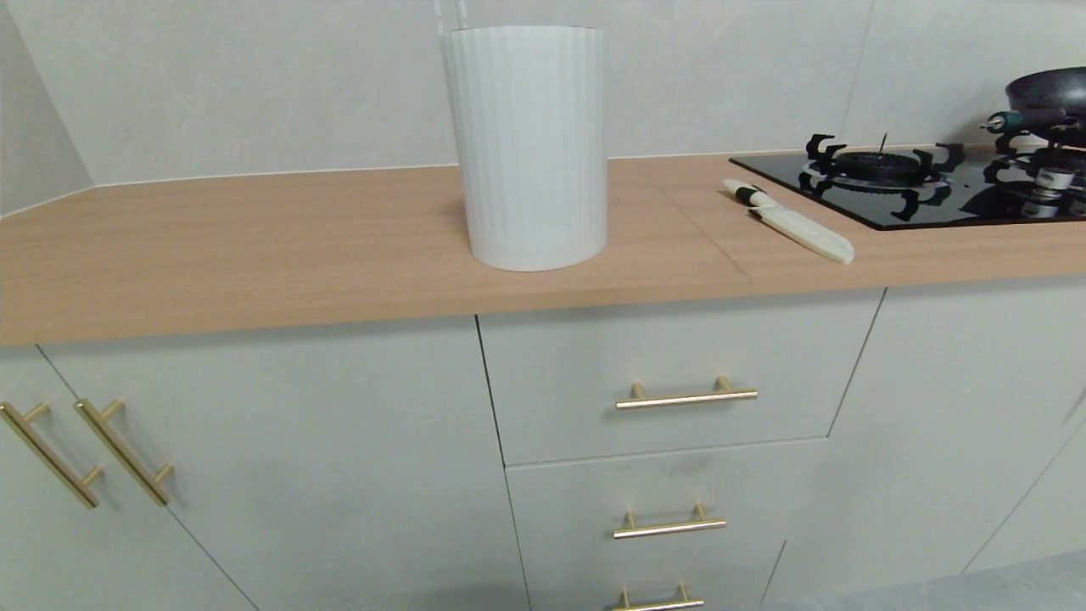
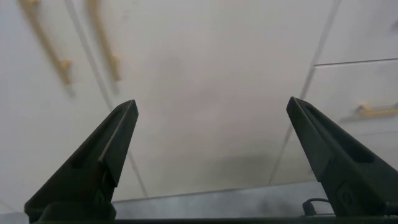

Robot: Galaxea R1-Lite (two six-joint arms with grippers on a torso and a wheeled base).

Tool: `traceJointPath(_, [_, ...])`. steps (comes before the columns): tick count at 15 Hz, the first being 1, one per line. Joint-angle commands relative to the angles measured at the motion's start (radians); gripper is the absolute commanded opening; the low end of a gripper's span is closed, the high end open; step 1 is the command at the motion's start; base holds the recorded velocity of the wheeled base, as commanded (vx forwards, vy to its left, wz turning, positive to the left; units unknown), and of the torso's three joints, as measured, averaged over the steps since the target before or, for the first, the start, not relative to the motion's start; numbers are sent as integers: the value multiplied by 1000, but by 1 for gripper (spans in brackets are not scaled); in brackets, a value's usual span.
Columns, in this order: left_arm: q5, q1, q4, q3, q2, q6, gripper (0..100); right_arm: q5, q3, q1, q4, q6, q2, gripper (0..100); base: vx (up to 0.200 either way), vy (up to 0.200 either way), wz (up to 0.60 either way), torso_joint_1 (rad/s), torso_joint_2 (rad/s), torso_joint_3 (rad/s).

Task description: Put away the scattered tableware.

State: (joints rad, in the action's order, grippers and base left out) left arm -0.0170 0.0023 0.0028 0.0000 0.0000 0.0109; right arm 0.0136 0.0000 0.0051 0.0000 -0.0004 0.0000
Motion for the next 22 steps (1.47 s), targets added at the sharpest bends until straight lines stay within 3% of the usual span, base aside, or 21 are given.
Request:
traceJointPath(1, [0, -1, 0, 0, 0, 0, 100, 0, 0, -1, 0, -1, 2, 100, 0, 0, 0, 0, 0, 0])
traceJointPath(15, [0, -1, 0, 0, 0, -2, 100, 0, 0, -1, 0, -3, 2, 100, 14, 0, 0, 0, 0, 1])
traceJointPath(20, [0, -1, 0, 0, 0, -3, 100, 2, 0, -1, 0, -3, 2, 100, 200, 0, 0, 0, 0, 0])
traceJointPath(22, [2, -1, 0, 0, 0, -3, 100, 2, 0, -1, 0, -3, 2, 100, 0, 0, 0, 0, 0, 0])
